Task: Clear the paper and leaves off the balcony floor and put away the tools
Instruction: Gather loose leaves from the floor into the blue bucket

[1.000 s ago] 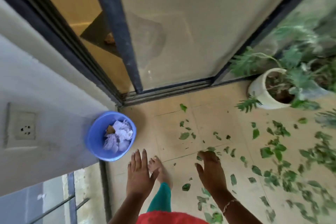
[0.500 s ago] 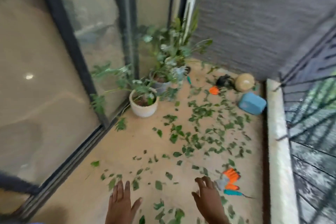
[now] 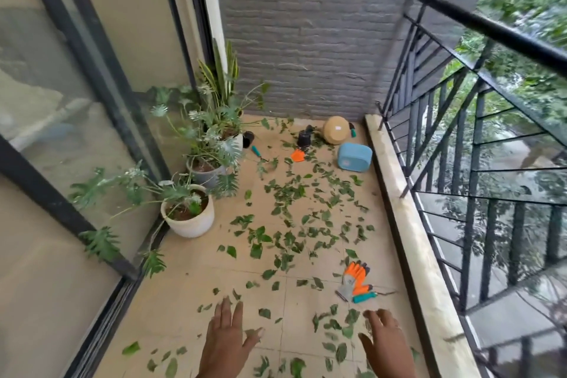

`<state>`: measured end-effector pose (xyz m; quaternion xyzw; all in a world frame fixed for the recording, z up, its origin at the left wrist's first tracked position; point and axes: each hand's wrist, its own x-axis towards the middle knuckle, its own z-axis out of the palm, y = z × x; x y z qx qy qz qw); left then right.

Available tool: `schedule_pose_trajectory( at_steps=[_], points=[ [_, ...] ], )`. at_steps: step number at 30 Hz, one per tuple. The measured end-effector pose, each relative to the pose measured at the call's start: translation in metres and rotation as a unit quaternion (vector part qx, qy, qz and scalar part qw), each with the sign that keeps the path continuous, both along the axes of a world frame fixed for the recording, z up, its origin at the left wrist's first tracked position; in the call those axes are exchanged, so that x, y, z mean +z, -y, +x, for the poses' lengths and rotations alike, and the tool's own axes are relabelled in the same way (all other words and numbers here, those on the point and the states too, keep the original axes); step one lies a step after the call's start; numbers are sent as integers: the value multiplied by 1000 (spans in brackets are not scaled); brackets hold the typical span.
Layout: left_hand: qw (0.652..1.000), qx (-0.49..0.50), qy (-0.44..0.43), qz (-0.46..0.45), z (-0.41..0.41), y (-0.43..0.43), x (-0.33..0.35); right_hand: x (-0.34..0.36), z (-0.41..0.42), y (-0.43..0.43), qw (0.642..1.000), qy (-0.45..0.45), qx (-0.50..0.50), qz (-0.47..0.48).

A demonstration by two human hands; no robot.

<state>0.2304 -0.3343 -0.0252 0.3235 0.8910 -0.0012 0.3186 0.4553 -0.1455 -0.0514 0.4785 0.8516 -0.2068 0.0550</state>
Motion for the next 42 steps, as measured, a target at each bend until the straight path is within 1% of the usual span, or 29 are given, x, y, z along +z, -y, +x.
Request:
schedule_pose_trajectory(
  at_steps=[3,5,11,16,20,24,28,30,32,33,34,36,37,40,42],
  points=[
    [1000,2,-20,23,-14,2,0,5,-4,-3,1000,11,19,18],
    [999,9,-38,34,-21,6,0,11,-8,-6,999,14,12,29],
    [999,22,-25,18,-45,24,-16,28,-16,-10,998,-10,-60,29],
    [999,30,-5,15,-53,30,-26,29,-7,-6,994,21,-104,16],
    [1000,24,0,14,-65,32,-25,26,-17,-2,995,44,-92,19],
    [999,30,-44,4,-88,25,-22,25,-54,-11,998,32,-37,47],
    [996,23,-86,20,-107,-6,-7,27,-91,-24,997,49,22,55],
    [995,3,-91,33,-118,-28,-2,24,-105,-36,997,29,32,58],
    [995,-5,-87,44,-128,-48,2,12,-114,-57,997,38,49,46],
    [994,-21,-98,31,-137,-59,0,4,-119,-69,997,43,51,34],
    [994,-29,-100,28,-146,-69,-3,-5,-123,-84,997,44,58,37],
    [990,-45,-133,20,-158,-95,-3,-6,-138,-112,994,49,80,49],
    [994,-46,-102,4,-163,-112,5,-4,-146,-125,994,46,90,50],
    [993,-82,-73,46,-179,-174,13,2,-170,-175,989,50,127,54],
    [990,-76,-87,79,-192,-221,26,15,-189,-213,985,43,152,74]
  ],
)
